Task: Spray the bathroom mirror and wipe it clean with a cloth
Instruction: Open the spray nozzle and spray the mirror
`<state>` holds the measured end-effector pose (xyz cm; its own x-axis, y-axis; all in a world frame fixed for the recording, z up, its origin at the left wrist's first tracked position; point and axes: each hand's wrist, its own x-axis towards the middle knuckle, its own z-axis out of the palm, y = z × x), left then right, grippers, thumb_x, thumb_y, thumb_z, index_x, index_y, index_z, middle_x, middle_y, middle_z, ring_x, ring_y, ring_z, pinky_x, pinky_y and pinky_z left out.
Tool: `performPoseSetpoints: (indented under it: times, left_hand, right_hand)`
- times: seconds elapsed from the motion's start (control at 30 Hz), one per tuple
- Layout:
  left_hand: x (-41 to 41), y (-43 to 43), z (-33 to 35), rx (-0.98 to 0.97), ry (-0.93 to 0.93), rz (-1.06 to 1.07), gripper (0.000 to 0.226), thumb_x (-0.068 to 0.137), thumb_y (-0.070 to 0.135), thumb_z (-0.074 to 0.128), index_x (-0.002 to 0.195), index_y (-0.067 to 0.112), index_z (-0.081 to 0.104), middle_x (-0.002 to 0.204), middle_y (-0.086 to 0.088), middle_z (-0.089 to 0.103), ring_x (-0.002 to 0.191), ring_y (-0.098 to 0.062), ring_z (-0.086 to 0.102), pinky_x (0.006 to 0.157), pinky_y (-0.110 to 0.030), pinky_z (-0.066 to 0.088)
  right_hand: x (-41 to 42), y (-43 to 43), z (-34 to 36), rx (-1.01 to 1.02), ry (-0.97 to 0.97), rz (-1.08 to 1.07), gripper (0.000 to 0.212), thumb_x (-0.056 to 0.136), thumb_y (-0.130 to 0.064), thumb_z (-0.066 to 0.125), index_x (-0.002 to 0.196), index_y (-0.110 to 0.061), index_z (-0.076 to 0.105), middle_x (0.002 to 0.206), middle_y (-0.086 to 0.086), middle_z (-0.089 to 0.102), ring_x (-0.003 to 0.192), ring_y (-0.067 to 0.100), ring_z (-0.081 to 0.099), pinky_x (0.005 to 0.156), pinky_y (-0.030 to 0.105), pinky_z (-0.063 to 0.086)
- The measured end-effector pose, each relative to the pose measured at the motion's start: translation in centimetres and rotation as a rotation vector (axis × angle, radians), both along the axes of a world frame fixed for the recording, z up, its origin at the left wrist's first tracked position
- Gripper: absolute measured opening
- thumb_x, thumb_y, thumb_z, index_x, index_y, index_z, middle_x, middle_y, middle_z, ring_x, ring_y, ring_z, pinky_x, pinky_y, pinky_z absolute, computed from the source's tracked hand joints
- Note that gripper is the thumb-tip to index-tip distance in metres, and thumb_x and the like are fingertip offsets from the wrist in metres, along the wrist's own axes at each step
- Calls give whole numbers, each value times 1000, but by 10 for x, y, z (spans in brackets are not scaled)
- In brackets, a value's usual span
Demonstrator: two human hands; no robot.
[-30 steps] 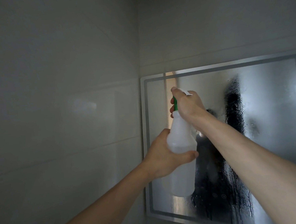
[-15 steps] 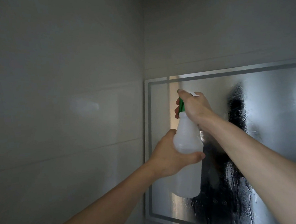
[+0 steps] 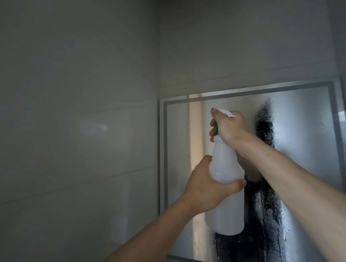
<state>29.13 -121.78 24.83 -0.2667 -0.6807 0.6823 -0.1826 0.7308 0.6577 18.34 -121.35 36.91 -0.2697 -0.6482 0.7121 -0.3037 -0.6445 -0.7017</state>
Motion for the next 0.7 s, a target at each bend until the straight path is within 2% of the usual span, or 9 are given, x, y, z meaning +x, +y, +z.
performPoseSetpoints:
  times: [0.1, 0.17, 0.23, 0.3, 0.37, 0.47, 0.5, 0.57, 0.7]
  left_hand:
    - [-12, -1, 1, -11, 1, -8, 62, 49, 62, 84, 98, 42, 53, 92, 23, 67, 81, 6, 67, 64, -22, 55]
    - [-19, -1, 2, -21, -7, -28, 59, 50, 61, 85, 97, 45, 53, 93, 28, 66, 82, 6, 67, 66, -22, 55]
    - [-26, 2, 1, -34, -10, -48, 55, 52, 59, 85, 95, 54, 52, 94, 35, 65, 82, 9, 66, 63, -17, 54]
    - [-31, 5, -1, -41, 0, -58, 52, 53, 57, 86, 92, 60, 52, 94, 34, 67, 81, 8, 67, 62, -17, 56]
    - [-38, 6, -4, -29, 12, -73, 53, 53, 57, 86, 95, 53, 55, 95, 28, 70, 82, 3, 70, 70, -27, 62]
    - [-49, 11, -8, -15, 30, -108, 60, 51, 56, 86, 101, 42, 57, 93, 22, 73, 82, 2, 71, 67, -21, 58]
    - [-53, 14, -8, -12, 36, -114, 64, 49, 57, 85, 104, 38, 58, 94, 18, 73, 83, 2, 71, 67, -21, 58]
    - [-60, 18, -6, -3, 33, -121, 70, 46, 58, 83, 106, 32, 58, 96, 11, 73, 85, -3, 72, 72, -30, 62]
    - [-74, 23, -3, -5, 24, -191, 46, 52, 48, 86, 89, 35, 61, 91, 6, 76, 82, -6, 73, 75, -40, 64]
  right_hand:
    - [-13, 4, -2, -14, -22, -32, 38, 85, -48, 56, 68, -14, 61, 52, -2, 64, 50, 19, 64, 69, 37, 56]
    - [-21, 9, -2, -16, -49, -30, 38, 84, -47, 56, 69, -12, 62, 59, 5, 67, 53, 22, 65, 65, 37, 54]
    - [-27, 15, -3, -15, -47, -34, 38, 83, -44, 55, 71, -9, 64, 65, 11, 72, 62, 27, 69, 71, 42, 57]
    - [-32, 22, -5, -20, -39, -56, 36, 86, -40, 54, 70, -10, 65, 70, 13, 75, 67, 27, 70, 77, 44, 59]
    - [-37, 26, -9, -28, -43, -89, 35, 89, -36, 54, 67, -11, 64, 66, 12, 73, 63, 26, 68, 73, 42, 59]
    - [-47, 31, -12, -17, -38, -143, 35, 93, -37, 54, 67, -13, 60, 57, 6, 66, 54, 23, 62, 59, 30, 53]
    - [-49, 34, -13, -13, -24, -172, 36, 93, -38, 54, 67, -14, 58, 57, 5, 65, 54, 22, 60, 59, 29, 50]
    - [-54, 38, -13, -32, -4, -228, 36, 93, -40, 53, 66, -16, 57, 59, 4, 64, 57, 22, 59, 61, 30, 49]
    - [-67, 46, -12, -89, -15, -255, 30, 93, -29, 54, 70, -12, 62, 65, 8, 67, 57, 20, 63, 64, 32, 53]
